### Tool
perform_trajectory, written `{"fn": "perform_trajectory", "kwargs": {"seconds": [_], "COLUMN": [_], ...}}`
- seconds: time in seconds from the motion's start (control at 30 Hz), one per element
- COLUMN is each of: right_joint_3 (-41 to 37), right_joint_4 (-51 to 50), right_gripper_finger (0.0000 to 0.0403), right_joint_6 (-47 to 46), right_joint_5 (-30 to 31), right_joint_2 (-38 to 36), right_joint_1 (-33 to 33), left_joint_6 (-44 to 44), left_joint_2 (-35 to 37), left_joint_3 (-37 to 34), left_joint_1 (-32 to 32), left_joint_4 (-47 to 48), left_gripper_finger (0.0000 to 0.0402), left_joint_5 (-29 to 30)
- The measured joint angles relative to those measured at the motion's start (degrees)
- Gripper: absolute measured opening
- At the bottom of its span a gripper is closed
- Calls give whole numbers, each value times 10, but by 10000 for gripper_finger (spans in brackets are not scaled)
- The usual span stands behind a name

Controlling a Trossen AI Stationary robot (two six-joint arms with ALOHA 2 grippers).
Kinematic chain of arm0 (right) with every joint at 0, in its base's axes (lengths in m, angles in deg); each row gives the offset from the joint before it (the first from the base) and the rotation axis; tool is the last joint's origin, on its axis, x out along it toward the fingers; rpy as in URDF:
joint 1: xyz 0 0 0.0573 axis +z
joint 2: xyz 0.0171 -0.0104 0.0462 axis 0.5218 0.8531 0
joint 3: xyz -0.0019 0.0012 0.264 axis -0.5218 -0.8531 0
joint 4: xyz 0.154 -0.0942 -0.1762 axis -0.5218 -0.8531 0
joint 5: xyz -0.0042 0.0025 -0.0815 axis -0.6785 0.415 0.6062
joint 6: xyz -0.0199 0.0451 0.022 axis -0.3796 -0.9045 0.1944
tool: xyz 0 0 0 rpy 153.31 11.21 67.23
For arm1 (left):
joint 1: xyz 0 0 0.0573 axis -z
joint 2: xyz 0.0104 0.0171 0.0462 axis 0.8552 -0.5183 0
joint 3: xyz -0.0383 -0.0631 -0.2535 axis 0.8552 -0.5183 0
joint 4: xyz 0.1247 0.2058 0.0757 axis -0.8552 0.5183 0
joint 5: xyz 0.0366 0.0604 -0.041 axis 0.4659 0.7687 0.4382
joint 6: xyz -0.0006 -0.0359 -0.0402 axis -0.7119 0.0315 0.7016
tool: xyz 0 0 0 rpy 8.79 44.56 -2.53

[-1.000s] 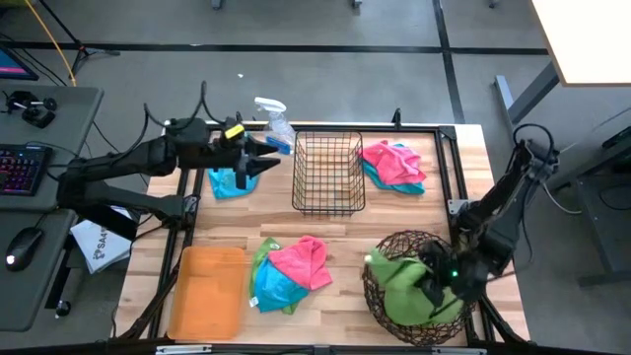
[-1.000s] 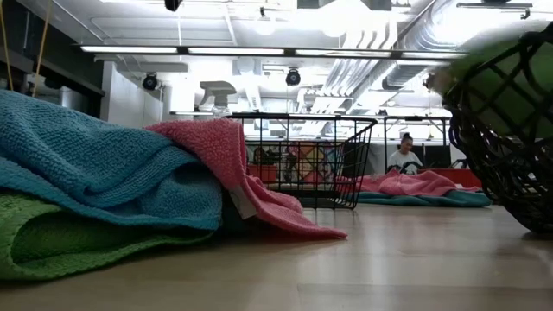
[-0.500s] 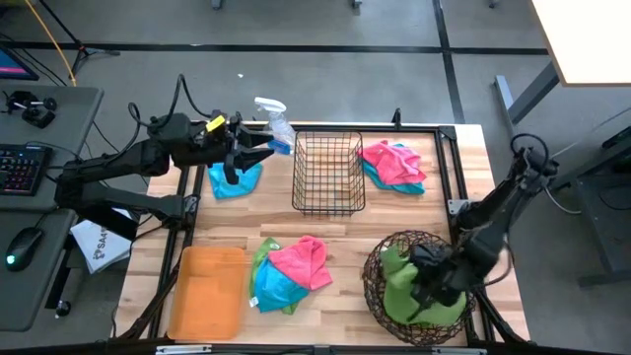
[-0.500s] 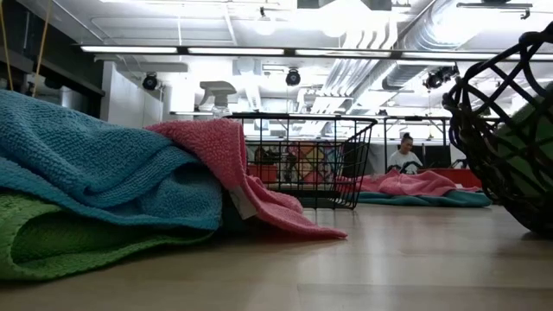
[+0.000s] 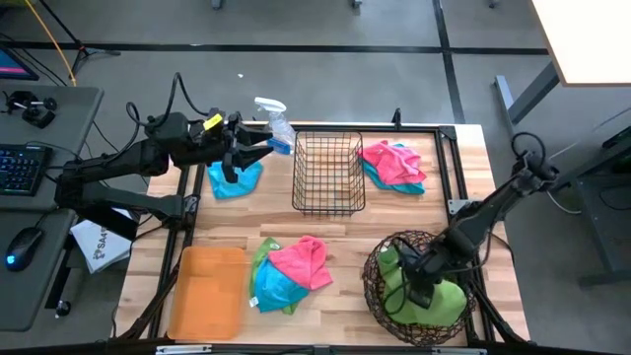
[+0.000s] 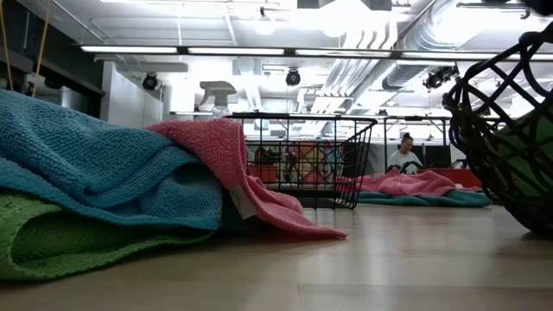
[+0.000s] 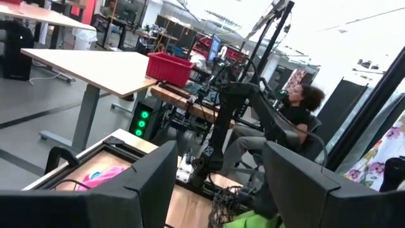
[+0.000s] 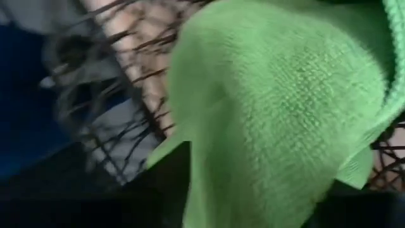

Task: Sort microfiber towel by color & place in baskets
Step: Put the top green towel into the round wire basket, then put the green towel into the round wire basket

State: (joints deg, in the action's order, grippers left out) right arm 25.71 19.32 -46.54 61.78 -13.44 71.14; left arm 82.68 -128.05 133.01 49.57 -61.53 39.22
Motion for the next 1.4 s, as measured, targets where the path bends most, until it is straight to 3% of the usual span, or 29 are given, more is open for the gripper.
{"fn": "perform_trajectory", "kwargs": {"seconds": [0.2, 0.37, 0.53, 0.8, 1.0, 1.2, 1.4], "right_joint_3": [65, 127, 171, 122, 83, 116, 125], "right_joint_4": [-45, -81, -78, -70, -148, -207, -223], "right_gripper_finger": [289, 341, 350, 350, 350, 350, 350], "right_joint_6": [47, 72, 70, 57, 25, 10, -16], "right_joint_5": [-8, 53, 146, 17, 9, 124, 214], "right_joint_2": [-35, -54, -61, -16, 25, 11, -15], "right_joint_1": [-6, -28, -55, -17, 20, 32, 23], "left_joint_6": [1, 61, 134, 143, 136, 126, 169], "left_joint_2": [0, -9, -53, -103, -105, -105, -176], "left_joint_3": [0, 1, 0, 0, 0, 1, 1], "left_joint_1": [0, 0, 6, 47, 52, 40, 47], "left_joint_4": [25, 130, 294, 321, 312, 328, 461], "left_gripper_finger": [218, 218, 218, 218, 218, 218, 218], "left_joint_5": [-26, -1, -26, -50, -35, -25, -68]}}
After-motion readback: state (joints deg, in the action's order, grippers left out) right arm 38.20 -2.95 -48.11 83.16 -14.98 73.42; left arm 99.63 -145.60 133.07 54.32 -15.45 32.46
